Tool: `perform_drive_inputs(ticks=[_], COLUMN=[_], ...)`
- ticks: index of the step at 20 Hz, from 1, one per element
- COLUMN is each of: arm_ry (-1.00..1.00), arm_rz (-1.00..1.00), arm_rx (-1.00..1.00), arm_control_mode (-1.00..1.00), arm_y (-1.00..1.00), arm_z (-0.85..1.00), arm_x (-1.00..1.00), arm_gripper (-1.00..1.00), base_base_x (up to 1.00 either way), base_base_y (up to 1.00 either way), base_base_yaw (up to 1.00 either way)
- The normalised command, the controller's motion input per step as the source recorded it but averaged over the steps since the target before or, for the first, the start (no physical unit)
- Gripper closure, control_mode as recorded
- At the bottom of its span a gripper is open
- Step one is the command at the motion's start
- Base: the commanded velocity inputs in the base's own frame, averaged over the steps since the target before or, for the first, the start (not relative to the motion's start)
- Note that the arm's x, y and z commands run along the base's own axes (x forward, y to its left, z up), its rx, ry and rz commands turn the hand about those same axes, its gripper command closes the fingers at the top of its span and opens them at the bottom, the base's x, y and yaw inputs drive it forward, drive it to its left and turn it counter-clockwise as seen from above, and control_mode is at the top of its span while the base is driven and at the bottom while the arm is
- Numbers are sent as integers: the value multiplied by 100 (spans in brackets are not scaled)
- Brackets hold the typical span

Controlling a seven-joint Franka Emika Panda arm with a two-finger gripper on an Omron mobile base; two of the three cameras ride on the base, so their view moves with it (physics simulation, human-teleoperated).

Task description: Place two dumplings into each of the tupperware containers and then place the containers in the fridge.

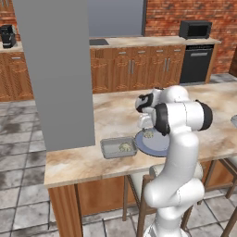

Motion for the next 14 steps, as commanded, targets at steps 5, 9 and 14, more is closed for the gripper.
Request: perform_drive_inputs(ticks=[5, 9, 14], arm_ry=[0, 0, 0], arm_rz=[0, 0, 0], arm_rx=[0, 0, 0], arm_control_mode=[-100, -100, -100], arm_y=[-6, 0, 0], arm_z=[-34, -22, -10], arm_x=[0, 0, -10], arm_gripper=[-100, -100, -100], base_base_x=[0, 0, 0], base_base_y=[0, 0, 0], base_base_yaw=[0, 0, 0])
